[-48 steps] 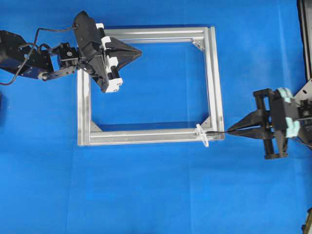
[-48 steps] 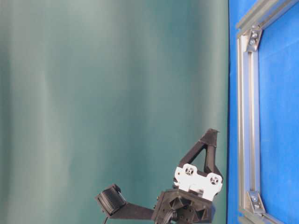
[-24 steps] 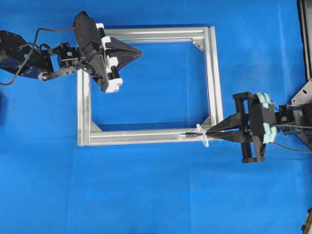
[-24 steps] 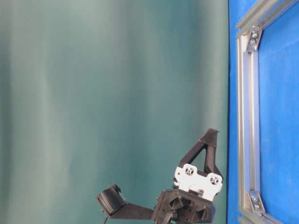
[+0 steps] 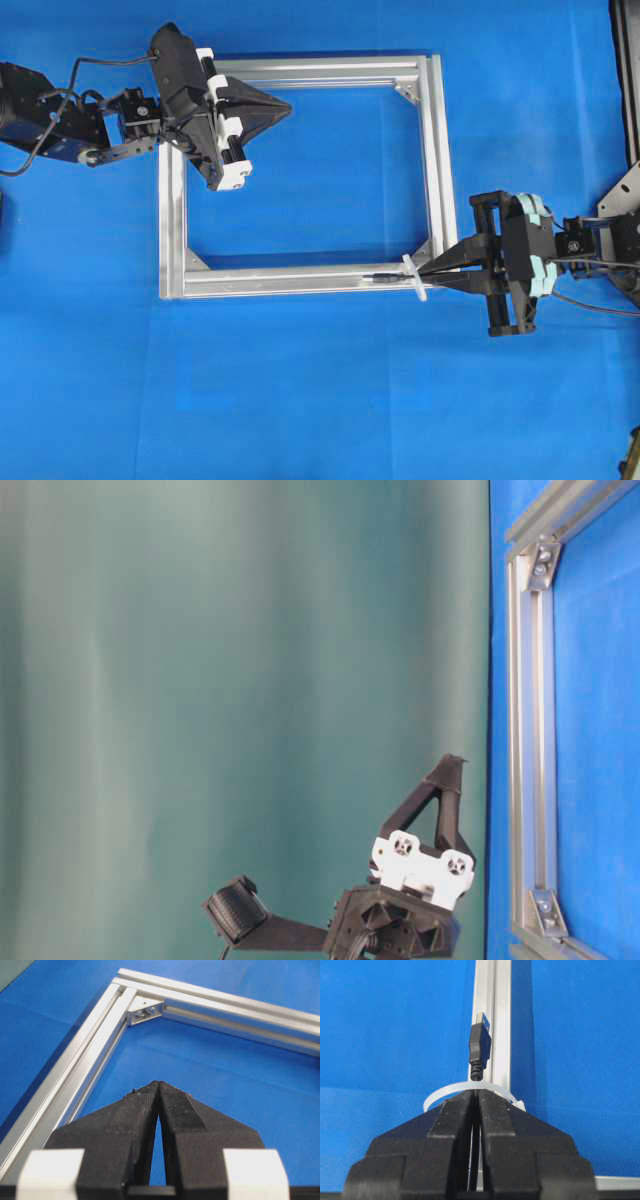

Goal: Insert the wire through the string loop located on the right side.
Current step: 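Move the left gripper down toward the plug beyond the loop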

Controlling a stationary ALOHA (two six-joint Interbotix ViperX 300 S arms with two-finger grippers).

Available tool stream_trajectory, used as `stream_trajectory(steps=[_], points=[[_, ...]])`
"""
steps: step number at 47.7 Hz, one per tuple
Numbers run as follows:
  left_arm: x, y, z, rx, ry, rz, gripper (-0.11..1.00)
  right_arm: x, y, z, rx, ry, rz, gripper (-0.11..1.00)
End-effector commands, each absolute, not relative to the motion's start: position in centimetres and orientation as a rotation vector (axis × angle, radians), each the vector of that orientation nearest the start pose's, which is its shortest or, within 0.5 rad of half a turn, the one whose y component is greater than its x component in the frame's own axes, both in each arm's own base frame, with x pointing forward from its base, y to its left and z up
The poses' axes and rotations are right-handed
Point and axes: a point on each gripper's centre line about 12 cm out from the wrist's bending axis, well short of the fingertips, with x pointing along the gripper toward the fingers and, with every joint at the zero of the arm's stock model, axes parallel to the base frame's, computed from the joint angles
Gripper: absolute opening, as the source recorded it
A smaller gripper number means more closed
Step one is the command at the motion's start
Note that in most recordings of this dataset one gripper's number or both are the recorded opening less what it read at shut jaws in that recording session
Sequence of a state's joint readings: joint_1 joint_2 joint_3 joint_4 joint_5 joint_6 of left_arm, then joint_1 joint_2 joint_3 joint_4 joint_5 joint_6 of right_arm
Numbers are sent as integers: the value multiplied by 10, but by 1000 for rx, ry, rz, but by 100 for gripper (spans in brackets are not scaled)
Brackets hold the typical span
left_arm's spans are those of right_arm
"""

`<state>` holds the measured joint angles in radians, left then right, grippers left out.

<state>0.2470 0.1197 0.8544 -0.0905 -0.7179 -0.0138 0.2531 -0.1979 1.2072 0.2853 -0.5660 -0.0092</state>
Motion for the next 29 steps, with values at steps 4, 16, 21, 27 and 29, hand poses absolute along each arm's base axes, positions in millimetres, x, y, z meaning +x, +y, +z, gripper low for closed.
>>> stream_trajectory(steps=[4, 16, 21, 27, 29], points=[[369, 87, 154, -100, 196, 280, 0, 265, 49, 134, 143, 431, 46, -3], [374, 42, 151, -132, 210, 165, 0, 265, 50, 133, 142, 433, 47, -3], [373, 12, 148, -146, 225, 89, 0, 265, 50, 133, 142, 433, 47, -3], [369, -21, 146, -141, 240, 2, 0, 265, 49, 134, 143, 431, 46, -3], [368, -32, 146, -137, 242, -27, 0, 265, 49, 134, 142, 431, 47, -3]])
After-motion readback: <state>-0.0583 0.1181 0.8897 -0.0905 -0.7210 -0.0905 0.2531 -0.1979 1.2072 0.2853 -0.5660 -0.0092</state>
